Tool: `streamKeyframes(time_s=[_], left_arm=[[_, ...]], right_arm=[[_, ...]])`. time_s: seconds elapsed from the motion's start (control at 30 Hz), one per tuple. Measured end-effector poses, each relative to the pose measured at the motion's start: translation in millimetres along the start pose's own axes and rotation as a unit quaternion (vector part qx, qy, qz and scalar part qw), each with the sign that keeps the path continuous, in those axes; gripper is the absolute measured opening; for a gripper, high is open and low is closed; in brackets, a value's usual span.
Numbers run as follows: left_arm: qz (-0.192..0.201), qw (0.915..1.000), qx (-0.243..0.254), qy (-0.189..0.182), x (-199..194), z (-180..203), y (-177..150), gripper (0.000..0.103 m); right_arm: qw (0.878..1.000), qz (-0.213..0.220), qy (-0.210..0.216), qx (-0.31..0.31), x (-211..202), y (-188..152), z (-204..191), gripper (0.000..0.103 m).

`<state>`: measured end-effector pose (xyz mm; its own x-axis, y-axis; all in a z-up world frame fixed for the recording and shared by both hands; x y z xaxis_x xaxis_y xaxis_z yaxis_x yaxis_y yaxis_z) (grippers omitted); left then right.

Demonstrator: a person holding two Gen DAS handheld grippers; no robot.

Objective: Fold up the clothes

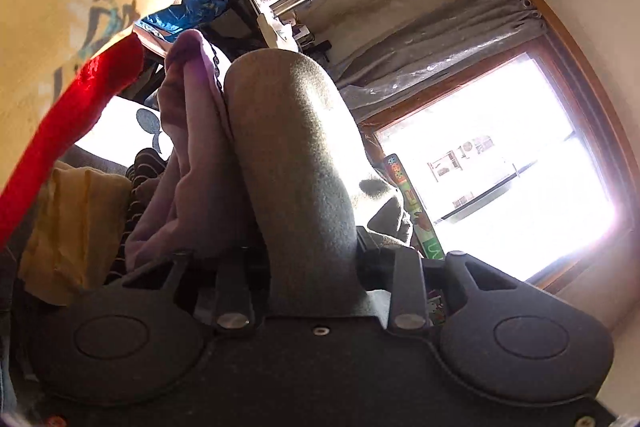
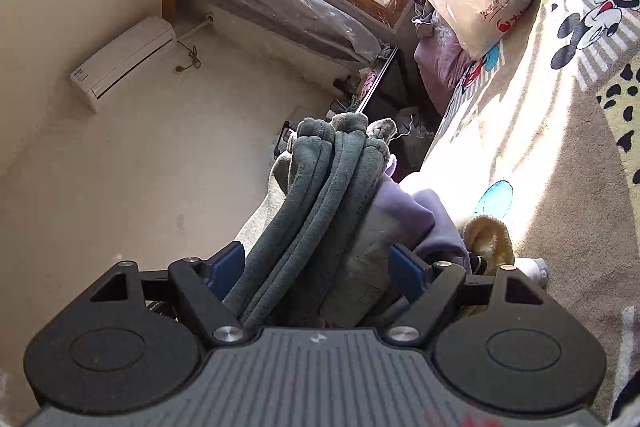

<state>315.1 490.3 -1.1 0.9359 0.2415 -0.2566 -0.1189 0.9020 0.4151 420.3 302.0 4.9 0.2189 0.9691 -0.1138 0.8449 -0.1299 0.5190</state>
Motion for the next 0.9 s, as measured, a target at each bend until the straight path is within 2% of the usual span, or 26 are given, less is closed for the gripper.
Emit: streamKeyframes(time_s=[0.03,0.13,0.2,0.33,0.4,0.43,0.47,0.53,0.6,0.67,0.7,0.73,0.83,0.9], left_arm=[[0.007,0.9999,-0.003,0.011,-3.5,1.4,0.6,0.060],[0.048,0.9972,0.027,0.051,-35.1,14.0,-4.3,0.074],[0.056,0.9953,0.044,0.065,-49.4,16.3,-12.6,0.083],[0.041,0.9948,0.059,0.072,-64.8,9.9,-35.0,0.084],[0.029,0.9949,0.056,0.079,-52.3,2.0,-36.0,0.084],[0.022,0.9956,0.056,0.071,-48.3,1.4,-36.5,0.083],[0.010,0.9971,0.052,0.054,-40.3,2.6,-33.5,0.080],[-0.004,0.9985,0.039,0.039,-26.2,5.1,-21.0,0.057],[-0.005,0.9978,0.037,0.055,-43.1,5.9,-27.1,0.057],[-0.008,0.9968,0.038,0.070,-60.1,6.6,-34.8,0.062],[-0.015,0.9960,0.048,0.073,-68.5,6.1,-44.2,0.073],[-0.026,0.9958,0.057,0.067,-76.2,4.3,-55.9,0.077],[-0.075,0.9917,0.086,0.059,-99.3,-7.7,-97.3,0.079],[-0.116,0.9838,0.124,0.057,-116.4,-16.7,-129.8,0.081]], right_arm=[[1.000,-0.001,-0.003,-0.015,-12.2,-1.2,-4.9,0.081],[0.999,-0.005,-0.011,-0.048,-49.4,-5.6,-15.7,0.085],[0.998,-0.012,-0.011,-0.057,-75.3,-10.1,-19.2,0.086],[0.998,-0.022,-0.012,-0.061,-123.4,-29.6,-19.3,0.087],[0.997,-0.030,-0.021,-0.071,-150.1,-47.3,-21.5,0.088],[0.996,-0.035,-0.025,-0.076,-163.5,-56.4,-22.6,0.088],[0.995,-0.038,-0.034,-0.081,-176.0,-65.3,-22.5,0.089],[0.993,-0.045,-0.058,-0.087,-200.8,-83.8,-20.0,0.094],[0.989,-0.061,-0.104,-0.082,-221.3,-99.1,-11.3,0.096],[0.982,-0.072,-0.151,-0.081,-241.2,-110.7,-4.9,0.097],[0.980,-0.069,-0.167,-0.083,-252.4,-113.6,-4.4,0.100],[0.977,-0.066,-0.181,-0.086,-263.7,-116.2,-4.2,0.103],[0.968,-0.058,-0.226,-0.090,-293.5,-122.5,-4.9,0.103],[0.959,-0.055,-0.261,-0.095,-312.2,-128.3,-8.1,0.103]])
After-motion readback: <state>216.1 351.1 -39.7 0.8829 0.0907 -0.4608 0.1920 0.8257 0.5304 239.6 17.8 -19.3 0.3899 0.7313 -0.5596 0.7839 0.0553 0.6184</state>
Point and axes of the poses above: each gripper's, at about its wrist camera, not at the fingertips, and x roughly the way its jaws point, z to its right, y to its top, the point moved 9 cm from there along x, roughly the way its jaws point, and after that the axes turned 10 degrees about -z, right-handed, at the moved point
